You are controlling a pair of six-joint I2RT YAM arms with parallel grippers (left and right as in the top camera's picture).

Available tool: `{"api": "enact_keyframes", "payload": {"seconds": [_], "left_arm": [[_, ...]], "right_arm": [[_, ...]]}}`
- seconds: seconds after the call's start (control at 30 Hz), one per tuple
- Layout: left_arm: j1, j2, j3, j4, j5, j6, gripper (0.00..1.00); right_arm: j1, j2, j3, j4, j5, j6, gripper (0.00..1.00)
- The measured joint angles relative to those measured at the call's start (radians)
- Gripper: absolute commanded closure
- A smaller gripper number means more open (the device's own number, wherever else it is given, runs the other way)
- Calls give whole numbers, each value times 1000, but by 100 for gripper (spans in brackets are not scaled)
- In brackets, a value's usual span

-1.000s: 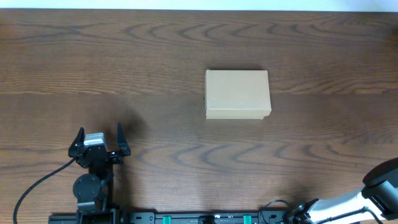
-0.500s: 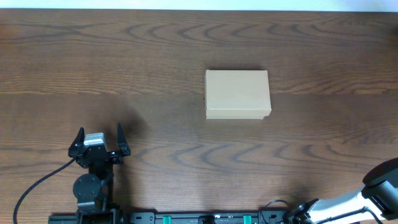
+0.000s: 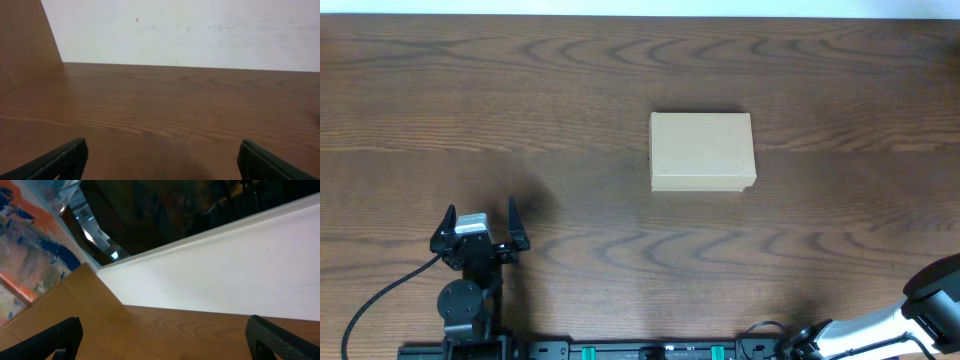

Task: Pack container

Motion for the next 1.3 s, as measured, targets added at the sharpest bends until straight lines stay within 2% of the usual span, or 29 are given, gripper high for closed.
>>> {"api": "enact_keyframes", "payload": {"seconds": [0.4,0.77,1.07,1.3], "left_arm": [[0,0,0,0,0,0,5],[0,0,0,-1,0,0,5],[0,0,1,-1,0,0,5],[0,0,1,-2,0,0,5]], "right_arm": [[-137,-52,0,-100,0,0,1],[-211,-271,0,-475,13,0,1],[-213,-388,0,-494,97,0,1],[-214,-436,1,-493,52,0,1]]}}
